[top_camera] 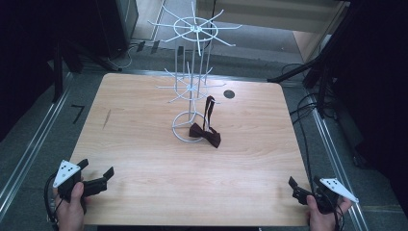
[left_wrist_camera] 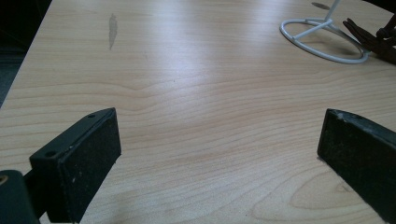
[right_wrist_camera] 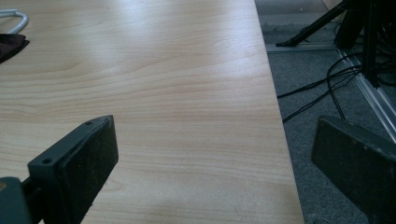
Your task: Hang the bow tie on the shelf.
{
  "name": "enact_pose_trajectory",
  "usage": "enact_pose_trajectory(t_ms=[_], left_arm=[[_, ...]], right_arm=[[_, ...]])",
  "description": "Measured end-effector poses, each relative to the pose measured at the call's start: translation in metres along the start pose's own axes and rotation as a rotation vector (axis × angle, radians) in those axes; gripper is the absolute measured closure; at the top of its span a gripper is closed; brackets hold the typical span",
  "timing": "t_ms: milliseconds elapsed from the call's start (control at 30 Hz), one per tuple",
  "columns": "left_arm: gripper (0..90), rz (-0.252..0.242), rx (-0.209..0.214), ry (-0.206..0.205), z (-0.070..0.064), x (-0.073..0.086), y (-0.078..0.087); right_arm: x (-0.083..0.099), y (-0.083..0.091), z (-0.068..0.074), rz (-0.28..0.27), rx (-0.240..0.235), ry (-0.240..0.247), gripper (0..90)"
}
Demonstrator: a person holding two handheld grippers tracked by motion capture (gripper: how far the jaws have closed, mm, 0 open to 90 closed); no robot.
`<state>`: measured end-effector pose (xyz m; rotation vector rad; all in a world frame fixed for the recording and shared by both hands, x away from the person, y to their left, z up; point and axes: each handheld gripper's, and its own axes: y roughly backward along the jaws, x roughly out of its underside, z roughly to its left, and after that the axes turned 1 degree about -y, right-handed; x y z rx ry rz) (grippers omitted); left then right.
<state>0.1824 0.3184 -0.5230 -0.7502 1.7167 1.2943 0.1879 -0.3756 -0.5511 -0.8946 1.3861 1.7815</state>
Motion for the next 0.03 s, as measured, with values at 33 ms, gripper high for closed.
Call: enact_pose_trajectory(t_ms=[33], left_arm=[[0.1,0.0,0.0,0.0,0.0,0.0,0.0]], right_arm=[[0.0,0.0001,-0.0001,0.0,0.0,-0.007,0.9]])
